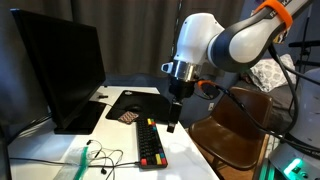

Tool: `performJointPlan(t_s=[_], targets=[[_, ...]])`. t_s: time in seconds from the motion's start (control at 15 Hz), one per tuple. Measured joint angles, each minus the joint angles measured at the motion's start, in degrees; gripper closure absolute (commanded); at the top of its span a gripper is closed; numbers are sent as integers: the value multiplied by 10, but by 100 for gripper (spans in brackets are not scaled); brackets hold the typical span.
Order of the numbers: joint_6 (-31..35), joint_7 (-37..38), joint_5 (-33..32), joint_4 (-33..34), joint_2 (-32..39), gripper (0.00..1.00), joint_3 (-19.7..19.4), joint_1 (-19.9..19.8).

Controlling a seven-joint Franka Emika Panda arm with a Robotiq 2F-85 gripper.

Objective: Put the cushion on the brown chair

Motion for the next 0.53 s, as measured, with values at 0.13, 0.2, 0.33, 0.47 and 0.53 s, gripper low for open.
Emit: performJointPlan(t_s=[0.13, 0.2, 0.33, 0.47, 0.53], targets=[[-13, -71, 48, 4, 14, 0, 10, 5], [-20, -100, 68, 7, 24, 0, 18, 8], [-39, -154, 103, 14, 43, 0, 35, 12], [-62, -206, 128, 21, 61, 0, 51, 13], [-72, -230, 135, 26, 71, 0, 58, 13]])
